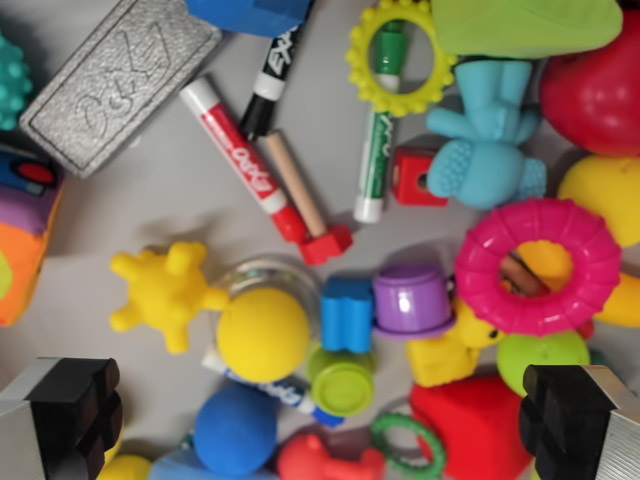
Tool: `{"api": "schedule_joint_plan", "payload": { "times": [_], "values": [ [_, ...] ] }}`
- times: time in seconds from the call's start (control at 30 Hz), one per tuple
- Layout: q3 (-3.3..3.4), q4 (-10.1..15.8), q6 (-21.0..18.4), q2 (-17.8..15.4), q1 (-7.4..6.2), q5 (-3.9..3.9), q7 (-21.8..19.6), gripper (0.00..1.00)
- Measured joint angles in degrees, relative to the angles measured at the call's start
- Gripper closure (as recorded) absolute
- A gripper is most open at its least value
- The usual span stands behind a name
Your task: Pick an object from the bin
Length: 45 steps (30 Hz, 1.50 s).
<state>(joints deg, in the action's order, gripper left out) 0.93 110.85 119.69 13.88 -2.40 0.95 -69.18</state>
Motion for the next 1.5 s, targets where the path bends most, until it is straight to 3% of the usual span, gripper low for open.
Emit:
{"api": "schedule_joint_plan", "payload": {
  "times": [0.77, 1.5],
  "values": [
    [0.0, -1.4, 3.0, 3.4, -2.12, -1.01, -15.5, 0.0],
    [0.03, -3.5, 6.4, 7.7, -4.45, -1.72, -33.1, 0.0]
  ]
}}
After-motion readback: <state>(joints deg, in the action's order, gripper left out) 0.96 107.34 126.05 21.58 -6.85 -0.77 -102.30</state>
